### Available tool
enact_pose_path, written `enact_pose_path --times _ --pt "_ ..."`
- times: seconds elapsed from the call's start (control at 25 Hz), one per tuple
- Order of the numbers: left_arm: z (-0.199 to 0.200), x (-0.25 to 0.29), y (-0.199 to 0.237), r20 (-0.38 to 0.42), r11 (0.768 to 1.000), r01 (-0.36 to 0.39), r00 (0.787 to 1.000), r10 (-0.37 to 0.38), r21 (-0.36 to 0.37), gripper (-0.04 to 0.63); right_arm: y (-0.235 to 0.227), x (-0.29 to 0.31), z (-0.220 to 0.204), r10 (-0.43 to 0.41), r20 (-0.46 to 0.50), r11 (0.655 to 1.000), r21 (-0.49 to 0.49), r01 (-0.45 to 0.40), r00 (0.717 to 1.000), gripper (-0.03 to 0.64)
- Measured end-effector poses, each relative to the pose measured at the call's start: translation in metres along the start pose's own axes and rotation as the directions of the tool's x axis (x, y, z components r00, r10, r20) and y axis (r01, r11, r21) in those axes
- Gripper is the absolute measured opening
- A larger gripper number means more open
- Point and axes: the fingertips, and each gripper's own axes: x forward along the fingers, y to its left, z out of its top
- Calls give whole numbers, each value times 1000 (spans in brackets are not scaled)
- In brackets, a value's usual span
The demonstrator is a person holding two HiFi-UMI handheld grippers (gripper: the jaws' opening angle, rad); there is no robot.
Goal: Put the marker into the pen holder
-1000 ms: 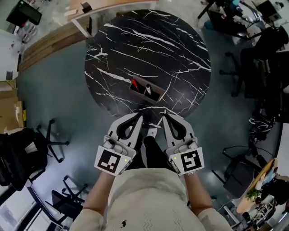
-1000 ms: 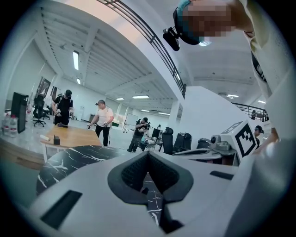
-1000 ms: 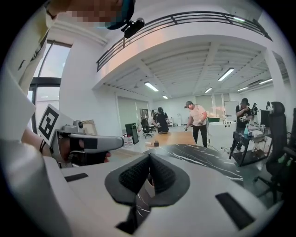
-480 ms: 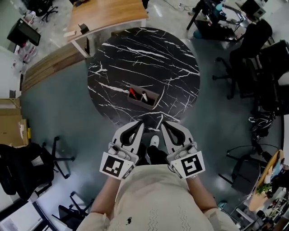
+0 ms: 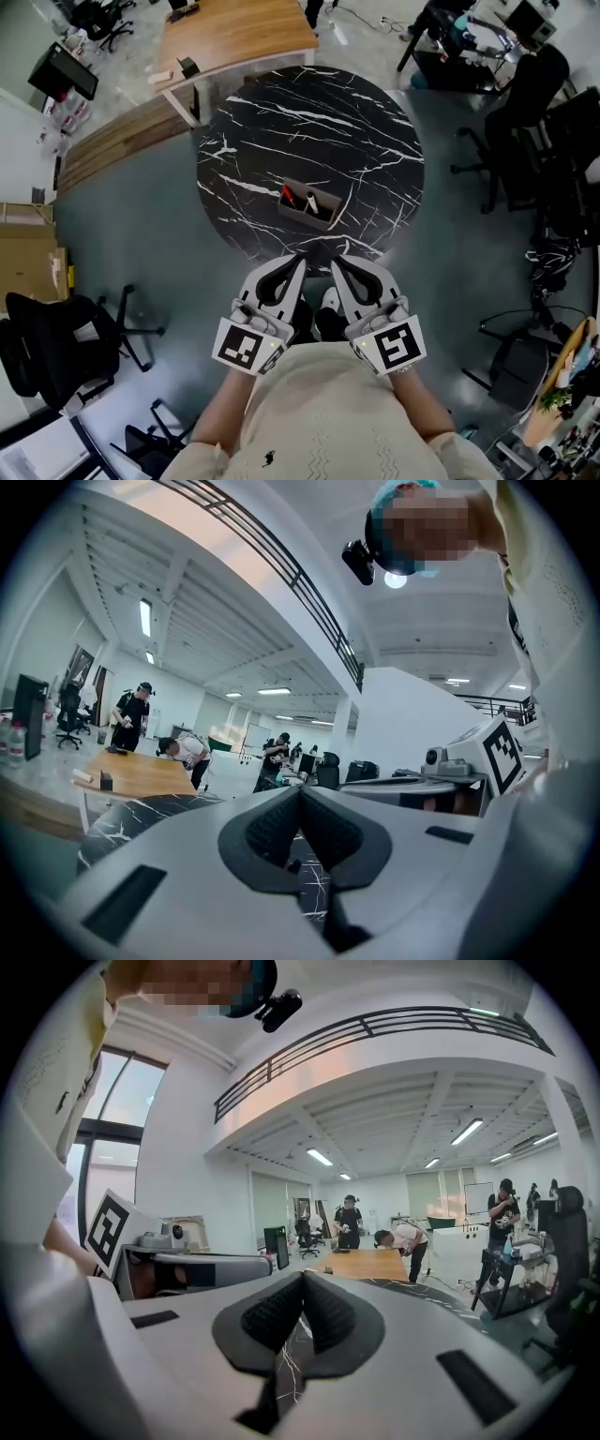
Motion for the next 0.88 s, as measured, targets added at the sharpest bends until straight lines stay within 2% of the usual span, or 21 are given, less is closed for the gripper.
enact_pose_path --times 0.12,0.32,0.48,0.68,0.88 --pt "-1 -3 0 -5 1000 -7 1000 7 6 8 2 1 -1 7 -15 1000 -8 -8 1000 17" --pt "-1 -7 3 4 1000 -18 1000 18 6 8 3 6 8 0 33 1000 12 -1 999 17" --pt "0 -8 7 8 1000 -28 1000 28 4 8 4 6 -5 14 -28 1000 -9 -14 1000 17" --pt "-3 -10 10 -3 999 -35 999 35 2 8 3 9 0 12 -4 1000 5 -12 1000 17" --pt "-7 -13 14 -9 999 -38 999 38 -2 8 3 8 -9 18 -43 1000 -14 -18 999 17"
